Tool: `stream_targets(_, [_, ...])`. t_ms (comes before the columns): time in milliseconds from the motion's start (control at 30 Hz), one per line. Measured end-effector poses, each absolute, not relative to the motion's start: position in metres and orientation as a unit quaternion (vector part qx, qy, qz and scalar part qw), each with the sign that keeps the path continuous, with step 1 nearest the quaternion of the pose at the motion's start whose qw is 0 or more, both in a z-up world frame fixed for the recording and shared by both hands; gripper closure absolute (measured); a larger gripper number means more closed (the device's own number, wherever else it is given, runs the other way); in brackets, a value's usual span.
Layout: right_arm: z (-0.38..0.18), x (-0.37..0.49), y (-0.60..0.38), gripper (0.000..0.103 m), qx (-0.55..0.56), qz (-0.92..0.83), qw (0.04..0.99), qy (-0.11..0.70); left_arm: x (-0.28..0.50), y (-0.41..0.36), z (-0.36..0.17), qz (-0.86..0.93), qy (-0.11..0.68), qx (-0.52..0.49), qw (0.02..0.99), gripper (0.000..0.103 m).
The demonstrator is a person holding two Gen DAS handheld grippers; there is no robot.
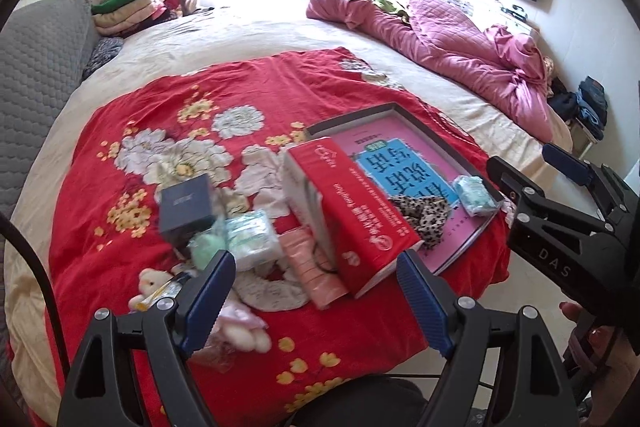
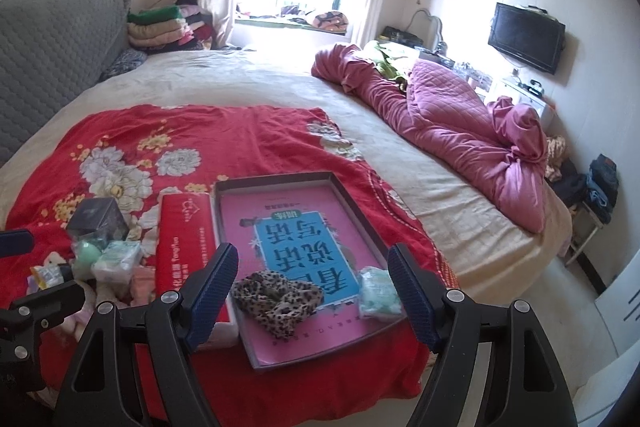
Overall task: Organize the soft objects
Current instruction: 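Withdraw both open tools from the tray back toward the pile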
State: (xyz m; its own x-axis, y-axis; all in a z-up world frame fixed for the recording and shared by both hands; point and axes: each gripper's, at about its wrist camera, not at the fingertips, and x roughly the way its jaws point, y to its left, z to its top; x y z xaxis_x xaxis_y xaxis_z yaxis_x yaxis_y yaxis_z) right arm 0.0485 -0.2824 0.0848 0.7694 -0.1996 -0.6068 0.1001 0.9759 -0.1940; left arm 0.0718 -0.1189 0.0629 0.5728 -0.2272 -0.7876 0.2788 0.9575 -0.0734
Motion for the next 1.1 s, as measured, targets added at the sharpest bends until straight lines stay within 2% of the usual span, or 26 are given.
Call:
stream_targets(700, [0.109, 0.038, -0.220, 0.025, -0.075, 0.001, 0.950, 0.302, 0.063, 0.000, 0.083, -0.043, 0.426, -0.024, 0.903, 0.021])
stream_targets(1100, [0.097, 0.033, -0.183, 0.025, -0.072, 0.073, 0.944, 0.314, 0.058, 0.065, 0.061, 0.018, 0.442, -0.047, 0.895, 0.021])
